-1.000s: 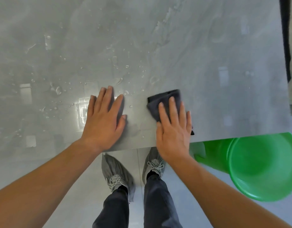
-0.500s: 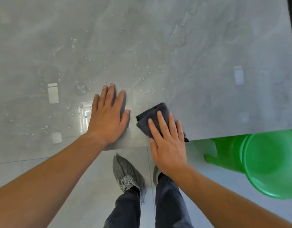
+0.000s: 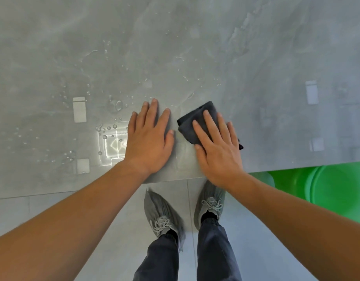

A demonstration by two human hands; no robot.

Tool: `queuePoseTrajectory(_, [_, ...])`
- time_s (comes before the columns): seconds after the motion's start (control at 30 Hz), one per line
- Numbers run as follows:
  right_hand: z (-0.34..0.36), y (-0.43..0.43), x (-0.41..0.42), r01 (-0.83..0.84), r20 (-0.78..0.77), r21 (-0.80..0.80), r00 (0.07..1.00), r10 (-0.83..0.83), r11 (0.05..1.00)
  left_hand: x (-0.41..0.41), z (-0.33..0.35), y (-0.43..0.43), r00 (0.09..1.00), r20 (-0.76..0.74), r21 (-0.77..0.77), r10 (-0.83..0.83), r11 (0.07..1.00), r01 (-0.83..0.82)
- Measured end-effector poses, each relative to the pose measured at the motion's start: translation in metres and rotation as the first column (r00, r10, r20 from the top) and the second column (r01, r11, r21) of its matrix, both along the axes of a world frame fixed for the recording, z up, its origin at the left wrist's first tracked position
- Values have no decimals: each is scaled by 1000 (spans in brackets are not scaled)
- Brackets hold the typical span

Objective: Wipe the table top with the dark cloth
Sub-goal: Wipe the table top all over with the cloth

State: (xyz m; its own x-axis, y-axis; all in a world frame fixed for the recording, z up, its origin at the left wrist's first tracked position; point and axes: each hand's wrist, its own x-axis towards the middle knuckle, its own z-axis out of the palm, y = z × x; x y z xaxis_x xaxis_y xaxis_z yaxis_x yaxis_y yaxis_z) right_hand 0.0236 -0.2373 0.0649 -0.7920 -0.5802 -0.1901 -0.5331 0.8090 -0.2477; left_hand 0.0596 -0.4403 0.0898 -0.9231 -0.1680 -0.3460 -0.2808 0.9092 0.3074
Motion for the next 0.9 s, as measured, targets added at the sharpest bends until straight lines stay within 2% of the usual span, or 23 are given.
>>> queuePoseTrajectory(0.07, [-2, 1, -25, 59, -14, -7, 998, -59, 998, 0, 0, 0, 1000, -2, 7, 0, 1000, 0])
queuePoseTrajectory(0.17, [-1, -18, -71, 378, 2, -26, 926, -378, 925, 0, 0, -2, 1000, -7, 11, -19, 1000, 19])
queuePoseTrajectory(0.23, [-2, -36, -80, 485, -8, -26, 874, -485, 874, 0, 0, -3, 1000, -13, 18, -23, 1000, 24])
queuePoseTrajectory(0.3, [-1, -44, -65, 402, -38, -24, 914, -403, 915, 1, 1, -5, 1000, -16, 17, -27, 999, 27])
queuePoseTrajectory(0.37, [-1, -38, -41, 204, -53, -15, 977, -204, 979, 0, 1, -6, 999, -2, 16, -34, 999, 34])
queuePoseTrajectory(0.43, [-3, -26, -28, 44, -57, 1, 997, -44, 999, -2, 2, -7, 999, 5, 0, -39, 999, 39])
queuePoseTrajectory(0.5, [-3, -16, -39, -20, -37, 14, 999, 21, 1000, -5, 5, -8, 999, 8, -22, -43, 999, 43])
queuePoseTrajectory(0.57, [-3, -17, -67, 33, -39, 20, 999, -33, 999, -9, 8, -10, 999, 17, -38, -41, 998, 42])
queuePoseTrajectory(0.67, [-4, -34, -119, 333, -13, -16, 943, -333, 943, -14, 12, -12, 999, 28, -36, -33, 999, 34])
queuePoseTrajectory(0.73, [-3, -49, -131, 441, -3, 2, 898, -441, 898, -17, 13, -12, 999, 21, -27, -28, 999, 29])
queuePoseTrajectory(0.8, [2, -57, -113, 381, 0, 0, 925, -381, 925, -23, 14, -13, 1000, 10, 7, 21, 1000, -21])
queuePoseTrajectory(0.9, [6, -48, -69, 78, -7, 16, 997, -78, 997, -33, 13, -14, 997, 2, 46, 82, 996, -81])
